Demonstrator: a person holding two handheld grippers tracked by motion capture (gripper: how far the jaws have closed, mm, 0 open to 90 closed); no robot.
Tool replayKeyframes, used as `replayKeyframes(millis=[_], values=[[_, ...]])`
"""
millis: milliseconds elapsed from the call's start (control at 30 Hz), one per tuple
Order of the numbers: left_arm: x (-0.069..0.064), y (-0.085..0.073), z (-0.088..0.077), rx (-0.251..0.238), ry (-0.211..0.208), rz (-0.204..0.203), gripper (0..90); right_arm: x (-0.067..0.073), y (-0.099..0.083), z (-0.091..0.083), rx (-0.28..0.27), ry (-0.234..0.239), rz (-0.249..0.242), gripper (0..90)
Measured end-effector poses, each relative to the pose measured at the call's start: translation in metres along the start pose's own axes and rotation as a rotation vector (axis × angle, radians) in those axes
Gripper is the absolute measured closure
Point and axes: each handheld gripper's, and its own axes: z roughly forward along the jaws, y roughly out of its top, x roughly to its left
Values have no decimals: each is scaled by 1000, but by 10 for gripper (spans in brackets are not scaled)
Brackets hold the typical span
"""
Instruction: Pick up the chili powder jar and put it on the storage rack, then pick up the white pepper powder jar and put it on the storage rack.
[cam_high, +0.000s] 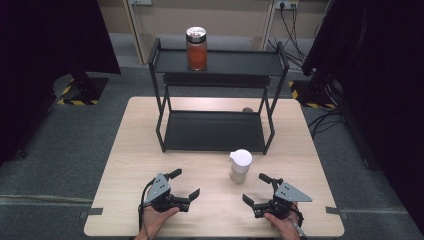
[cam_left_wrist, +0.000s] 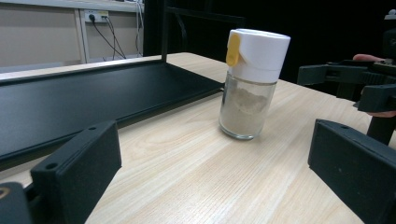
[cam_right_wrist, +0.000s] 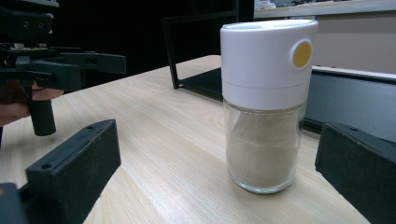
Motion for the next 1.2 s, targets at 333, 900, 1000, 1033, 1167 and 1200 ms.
replayKeyframes(millis=[333,900,1000,1033,1167,1200], values=[[0,-2,0,5,0,-5,19,0,0,0,1,-2,0,4],[0,-3,1,17,4,-13,19,0,1,2,-5,-10,-3,4],[-1,-3,1,17,4,-12,19,1,1,3,-3,-13,-7,4],[-1,-3,1,17,5,-12,19,1,1,3,-4,-15,-8,4],[-1,-4,2,19,6,-13,19,0,2,5,-11,-25,-10,4],[-1,-4,2,19,6,-13,19,0,2,5,-11,-28,-10,4]])
